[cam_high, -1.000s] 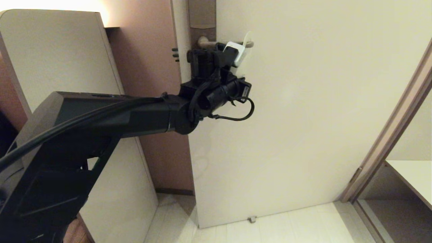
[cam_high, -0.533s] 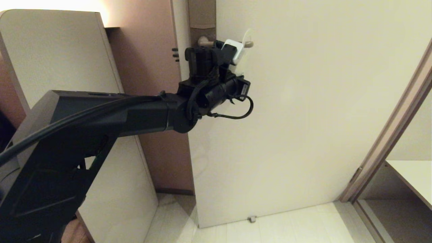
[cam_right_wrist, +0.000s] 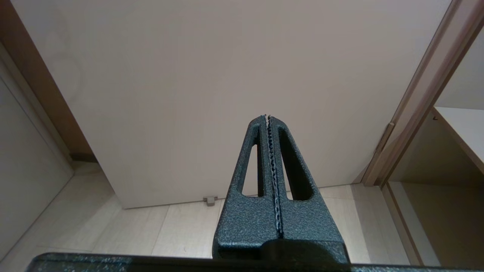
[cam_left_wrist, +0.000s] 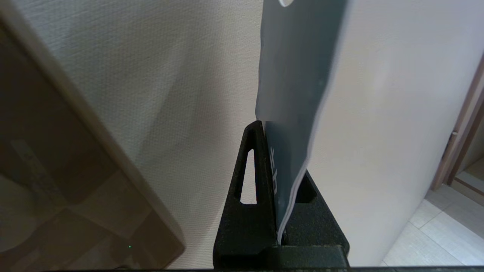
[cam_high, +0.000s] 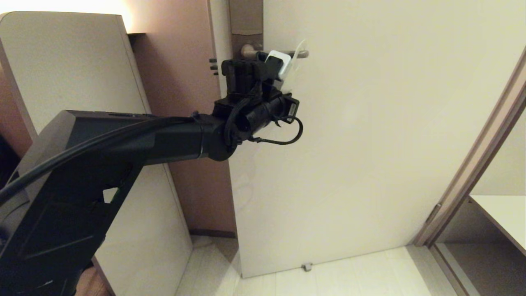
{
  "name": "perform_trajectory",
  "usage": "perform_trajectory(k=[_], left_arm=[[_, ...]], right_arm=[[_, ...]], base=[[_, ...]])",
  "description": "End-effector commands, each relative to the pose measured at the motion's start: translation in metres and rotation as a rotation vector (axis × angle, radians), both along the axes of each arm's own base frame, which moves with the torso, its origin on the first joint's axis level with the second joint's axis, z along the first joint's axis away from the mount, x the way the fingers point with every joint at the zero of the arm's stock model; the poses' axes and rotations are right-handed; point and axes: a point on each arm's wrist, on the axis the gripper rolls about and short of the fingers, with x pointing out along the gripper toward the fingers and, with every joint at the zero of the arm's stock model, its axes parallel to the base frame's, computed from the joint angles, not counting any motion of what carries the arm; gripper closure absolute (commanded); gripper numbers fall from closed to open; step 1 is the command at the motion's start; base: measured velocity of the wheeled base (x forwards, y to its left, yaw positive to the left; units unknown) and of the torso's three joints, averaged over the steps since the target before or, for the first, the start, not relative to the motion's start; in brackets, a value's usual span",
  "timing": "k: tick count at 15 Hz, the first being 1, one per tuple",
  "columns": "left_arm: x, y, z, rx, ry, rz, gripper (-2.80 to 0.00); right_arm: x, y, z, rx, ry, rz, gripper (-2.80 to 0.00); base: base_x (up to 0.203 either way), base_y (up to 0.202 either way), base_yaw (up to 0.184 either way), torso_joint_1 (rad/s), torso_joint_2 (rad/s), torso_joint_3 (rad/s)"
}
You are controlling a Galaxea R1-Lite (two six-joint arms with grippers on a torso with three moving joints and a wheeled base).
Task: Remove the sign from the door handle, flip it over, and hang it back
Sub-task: Take down the sign
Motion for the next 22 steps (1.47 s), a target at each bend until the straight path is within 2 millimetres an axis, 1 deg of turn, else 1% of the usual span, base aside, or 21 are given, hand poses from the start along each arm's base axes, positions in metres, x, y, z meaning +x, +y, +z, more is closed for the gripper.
perform_trajectory(k=[1,5,8,13,20,22], left_arm=[[0.003,0.004,0.000,0.000,-0.001,0.011,0.00],[0.001,0.002,0.001,0.006,-0.008,0.016,0.00],[-0.005,-0.005,0.003,0.008,-0.018,-0.006,0.00],[-0.010,-0.011,0.003,0.009,-0.020,-0.025,0.00],[-0.003,-0.013,-0.009,0.023,-0.001,-0.019,0.00],[0.000,-0.009,-0.009,0.023,-0.002,-0.011,0.00]], right_arm=[[0.000,0.000,0.000,0.000,0.001,0.000,0.00],[0.000,0.000,0.000,0.000,0.001,0.000,0.00],[0.000,0.000,0.000,0.000,0.001,0.000,0.00],[0.000,0.000,0.000,0.000,0.001,0.000,0.00],[0.000,0.000,0.000,0.000,0.001,0.000,0.00],[0.000,0.000,0.000,0.000,0.001,0.000,0.00]], base=[[0.000,0.000,0.000,0.000,0.00,0.000],[0.000,0.000,0.000,0.000,0.00,0.000],[0.000,0.000,0.000,0.000,0.00,0.000],[0.000,0.000,0.000,0.000,0.00,0.000],[0.000,0.000,0.000,0.000,0.00,0.000],[0.000,0.000,0.000,0.000,0.00,0.000]])
